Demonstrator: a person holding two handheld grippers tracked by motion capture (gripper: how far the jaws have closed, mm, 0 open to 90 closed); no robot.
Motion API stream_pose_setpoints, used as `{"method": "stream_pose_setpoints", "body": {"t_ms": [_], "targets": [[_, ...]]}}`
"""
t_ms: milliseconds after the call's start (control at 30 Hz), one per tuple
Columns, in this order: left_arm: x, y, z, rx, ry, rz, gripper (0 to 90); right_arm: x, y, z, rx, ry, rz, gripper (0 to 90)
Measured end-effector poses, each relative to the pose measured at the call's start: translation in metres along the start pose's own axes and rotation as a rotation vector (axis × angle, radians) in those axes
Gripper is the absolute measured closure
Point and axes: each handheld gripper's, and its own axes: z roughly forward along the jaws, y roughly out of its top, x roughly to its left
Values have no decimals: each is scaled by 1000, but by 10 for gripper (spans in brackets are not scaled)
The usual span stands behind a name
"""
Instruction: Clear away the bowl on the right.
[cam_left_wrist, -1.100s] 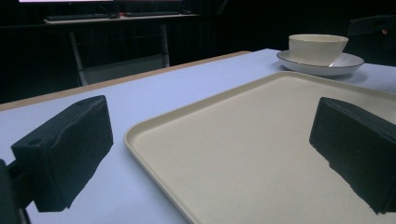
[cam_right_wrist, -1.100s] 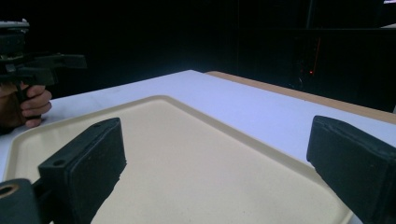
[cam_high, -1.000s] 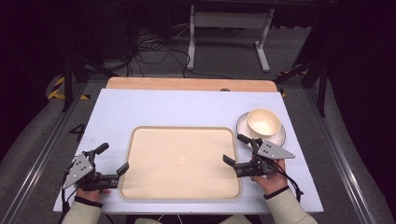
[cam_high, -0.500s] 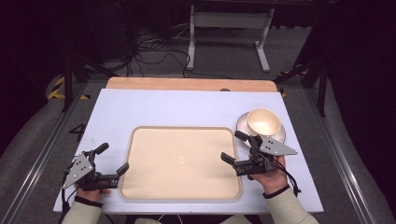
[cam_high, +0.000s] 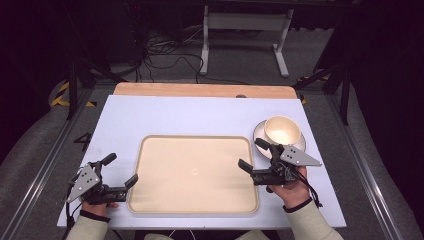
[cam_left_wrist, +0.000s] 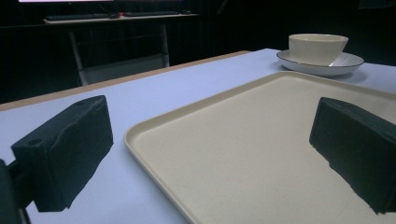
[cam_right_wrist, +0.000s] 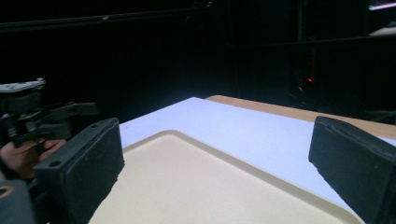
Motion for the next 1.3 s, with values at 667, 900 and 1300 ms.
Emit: {"method": "stream_pose_setpoints", "body": {"t_ms": [667, 900, 1300], "targets": [[0, 0, 1, -1, 1, 5, 2, -17, 18, -11, 38, -63, -102, 28], [0, 0, 0, -1, 1, 5, 2, -33, 29, -16, 43, -78, -84, 38], [-1, 0, 1, -1, 2, 4, 2, -59, 37, -19, 50, -143, -91, 46]]}}
